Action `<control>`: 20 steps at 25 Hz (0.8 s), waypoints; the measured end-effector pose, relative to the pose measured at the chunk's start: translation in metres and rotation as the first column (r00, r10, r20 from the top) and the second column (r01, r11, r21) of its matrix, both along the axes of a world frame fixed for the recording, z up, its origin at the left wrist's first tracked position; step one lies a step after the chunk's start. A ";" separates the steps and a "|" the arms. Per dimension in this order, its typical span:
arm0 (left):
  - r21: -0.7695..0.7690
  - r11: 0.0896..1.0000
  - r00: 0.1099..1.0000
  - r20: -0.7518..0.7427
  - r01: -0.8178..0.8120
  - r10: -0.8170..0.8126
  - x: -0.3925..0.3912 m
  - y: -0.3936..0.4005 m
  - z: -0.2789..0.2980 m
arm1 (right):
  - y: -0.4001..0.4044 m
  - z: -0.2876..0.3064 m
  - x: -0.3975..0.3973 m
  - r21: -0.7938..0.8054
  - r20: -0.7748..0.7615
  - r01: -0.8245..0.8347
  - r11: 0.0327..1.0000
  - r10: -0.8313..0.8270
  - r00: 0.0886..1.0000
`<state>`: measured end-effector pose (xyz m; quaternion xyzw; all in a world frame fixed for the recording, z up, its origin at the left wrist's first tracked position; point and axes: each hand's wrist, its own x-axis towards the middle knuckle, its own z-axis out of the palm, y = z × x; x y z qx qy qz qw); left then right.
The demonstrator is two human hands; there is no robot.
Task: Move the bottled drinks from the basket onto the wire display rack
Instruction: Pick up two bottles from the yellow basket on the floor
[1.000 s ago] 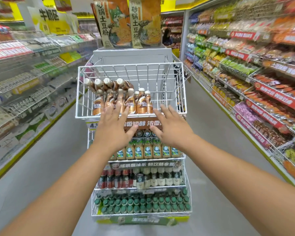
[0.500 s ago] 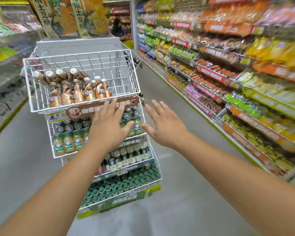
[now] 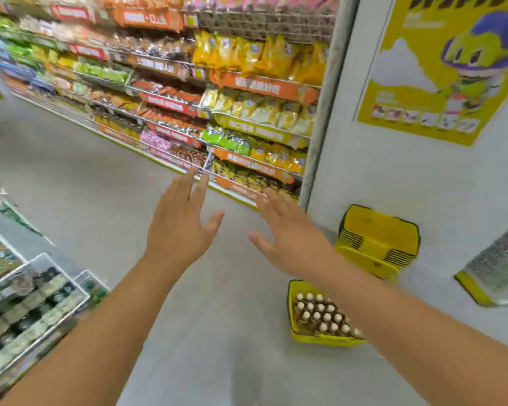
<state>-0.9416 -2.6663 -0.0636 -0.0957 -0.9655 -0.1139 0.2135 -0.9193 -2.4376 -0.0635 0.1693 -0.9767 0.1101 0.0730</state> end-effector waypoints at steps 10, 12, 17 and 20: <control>-0.008 0.933 0.923 0.148 0.361 -0.355 -0.062 0.302 -0.057 | 0.284 -0.052 0.002 0.092 0.037 0.346 0.934 -0.350 0.936; -0.021 0.915 0.904 0.168 0.402 -0.393 -0.079 0.328 -0.071 | 0.311 -0.067 -0.009 0.076 0.039 0.376 0.923 -0.380 0.924; 0.002 0.895 0.871 0.232 0.446 -0.434 -0.132 0.375 -0.122 | 0.350 -0.110 -0.056 0.050 0.115 0.400 0.915 -0.403 0.908; -0.007 0.888 0.857 0.266 0.460 -0.442 -0.170 0.394 -0.155 | 0.361 -0.141 -0.091 0.062 0.150 0.424 0.903 -0.429 0.891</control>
